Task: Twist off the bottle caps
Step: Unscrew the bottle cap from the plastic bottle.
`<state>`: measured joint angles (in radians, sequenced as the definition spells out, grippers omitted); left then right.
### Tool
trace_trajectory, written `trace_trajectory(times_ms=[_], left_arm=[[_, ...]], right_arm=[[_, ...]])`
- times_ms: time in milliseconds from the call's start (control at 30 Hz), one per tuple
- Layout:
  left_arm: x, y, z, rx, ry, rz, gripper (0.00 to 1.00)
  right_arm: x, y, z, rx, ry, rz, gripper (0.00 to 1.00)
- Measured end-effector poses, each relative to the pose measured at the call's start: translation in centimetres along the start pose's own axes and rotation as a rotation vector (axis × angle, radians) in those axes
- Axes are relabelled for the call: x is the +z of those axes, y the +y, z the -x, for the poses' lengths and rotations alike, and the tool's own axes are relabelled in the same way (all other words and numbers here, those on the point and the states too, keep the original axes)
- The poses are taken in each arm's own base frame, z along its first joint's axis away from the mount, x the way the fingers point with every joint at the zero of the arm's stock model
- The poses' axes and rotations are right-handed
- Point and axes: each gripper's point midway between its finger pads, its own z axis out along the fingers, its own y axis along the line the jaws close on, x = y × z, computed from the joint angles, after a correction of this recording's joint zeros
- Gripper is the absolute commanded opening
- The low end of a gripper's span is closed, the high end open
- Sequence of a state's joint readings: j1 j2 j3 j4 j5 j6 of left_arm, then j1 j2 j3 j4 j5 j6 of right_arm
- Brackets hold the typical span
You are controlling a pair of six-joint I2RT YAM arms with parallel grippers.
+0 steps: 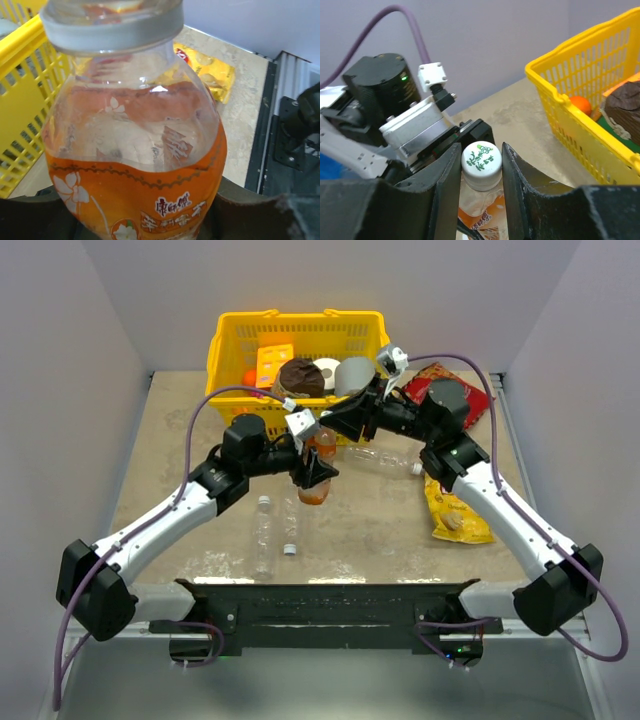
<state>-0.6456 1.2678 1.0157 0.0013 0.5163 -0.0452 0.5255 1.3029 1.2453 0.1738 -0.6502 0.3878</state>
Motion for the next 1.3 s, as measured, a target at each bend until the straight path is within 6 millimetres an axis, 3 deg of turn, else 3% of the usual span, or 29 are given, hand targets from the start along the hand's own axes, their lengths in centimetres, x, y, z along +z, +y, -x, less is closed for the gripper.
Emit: trace_trajectory(times_ms=[133, 367, 500, 867, 1300], left_arm=[[-0.4, -2.4, 0.5, -0.015, -0.017, -0.155, 0.0], [-2.1, -7.8, 2.0, -0.011, -0.073, -0.489, 0.0], [-2.7, -9.6, 2.0, -0.004, -0.074, -0.608, 0.0], [-3.3, -11.3, 1.9, 0.015, -0.073, -0.718, 0.0], [-3.4, -11.8, 1.8, 0.023, -0.072, -0.749, 0.0]], right_arm=[[-0.6, 1.6, 0.2, -0.023, 0.013, 0.138, 0.2], [-2.9, 6.6, 1.1, -0.099, 0.006, 0.397, 0.18], [-3.9, 8.0, 1.1, -0.132, 0.012, 0.459, 0.17], [-5.1, 9.6, 1.1, -0.164, 0.048, 0.549, 0.15], [-5.6, 10.2, 0.9, -0.188, 0.065, 0.591, 0.14]])
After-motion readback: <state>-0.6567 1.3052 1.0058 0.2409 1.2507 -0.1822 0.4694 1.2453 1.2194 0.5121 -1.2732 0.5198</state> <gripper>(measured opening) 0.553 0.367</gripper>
